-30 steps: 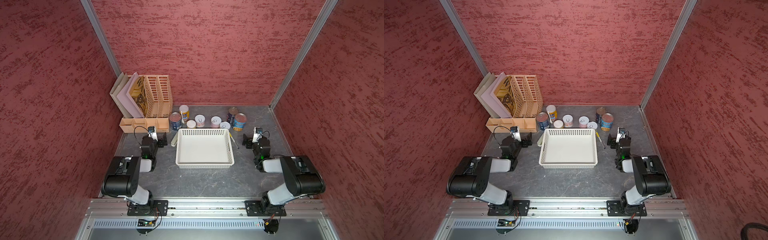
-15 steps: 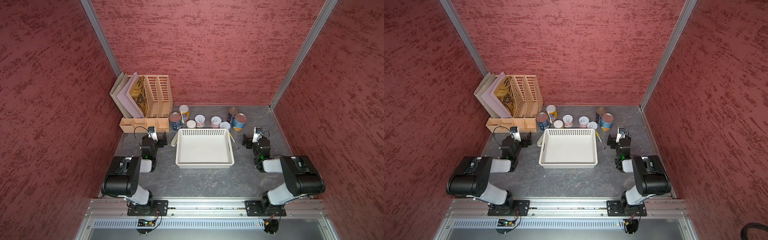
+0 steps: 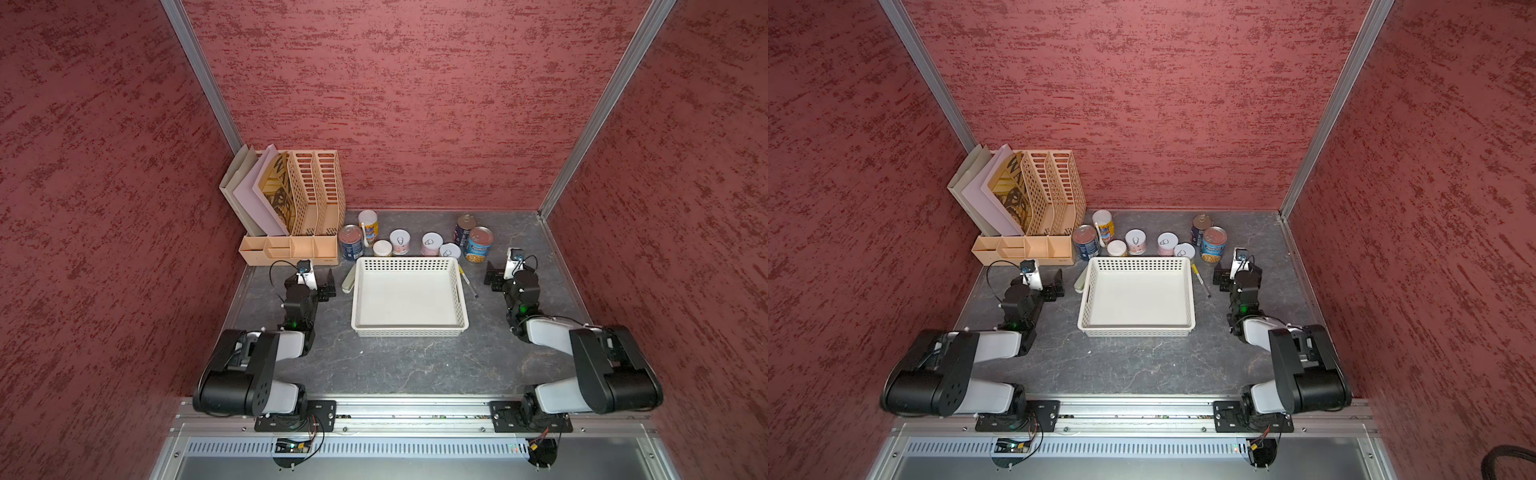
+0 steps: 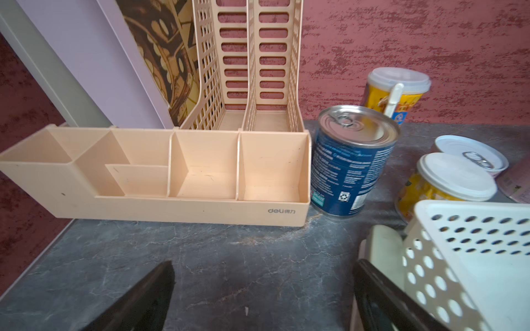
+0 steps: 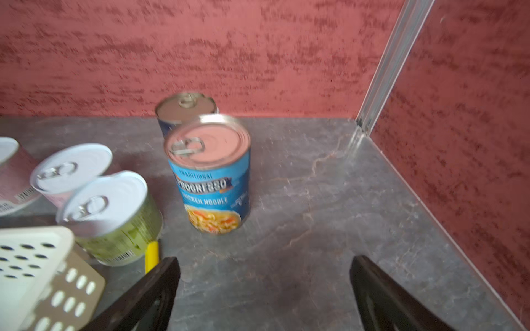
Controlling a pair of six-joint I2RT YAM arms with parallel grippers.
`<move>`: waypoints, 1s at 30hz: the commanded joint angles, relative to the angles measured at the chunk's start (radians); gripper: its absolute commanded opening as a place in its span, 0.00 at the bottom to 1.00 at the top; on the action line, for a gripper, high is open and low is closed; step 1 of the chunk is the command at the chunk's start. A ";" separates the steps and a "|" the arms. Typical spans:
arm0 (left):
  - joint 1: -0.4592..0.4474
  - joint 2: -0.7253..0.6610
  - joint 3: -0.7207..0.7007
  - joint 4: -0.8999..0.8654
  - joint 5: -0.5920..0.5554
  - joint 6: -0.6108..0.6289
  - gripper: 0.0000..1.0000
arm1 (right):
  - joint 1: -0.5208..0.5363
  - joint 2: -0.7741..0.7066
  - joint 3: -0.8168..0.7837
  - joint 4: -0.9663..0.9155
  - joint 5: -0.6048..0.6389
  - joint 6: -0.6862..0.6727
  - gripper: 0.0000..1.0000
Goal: Put the canned food in the basket
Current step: Move the basket to the center of the board.
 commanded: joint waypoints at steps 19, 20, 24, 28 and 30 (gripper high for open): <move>0.022 -0.235 0.598 -1.093 0.298 -0.533 1.00 | 0.169 -0.400 0.316 -0.711 -0.145 0.543 0.98; 0.020 -0.245 0.594 -1.083 0.322 -0.529 1.00 | 0.170 -0.422 0.298 -0.681 -0.198 0.495 0.99; 0.021 -0.307 0.528 -1.079 0.268 -0.601 1.00 | 0.169 -0.337 0.502 -1.052 -0.170 0.526 0.98; 0.057 -0.357 0.412 -0.979 0.242 -0.696 1.00 | 0.173 -0.159 0.575 -1.133 -0.397 0.519 0.98; 0.054 -0.303 0.469 -1.041 0.234 -0.681 1.00 | 0.188 -0.071 0.626 -1.182 -0.384 0.512 0.98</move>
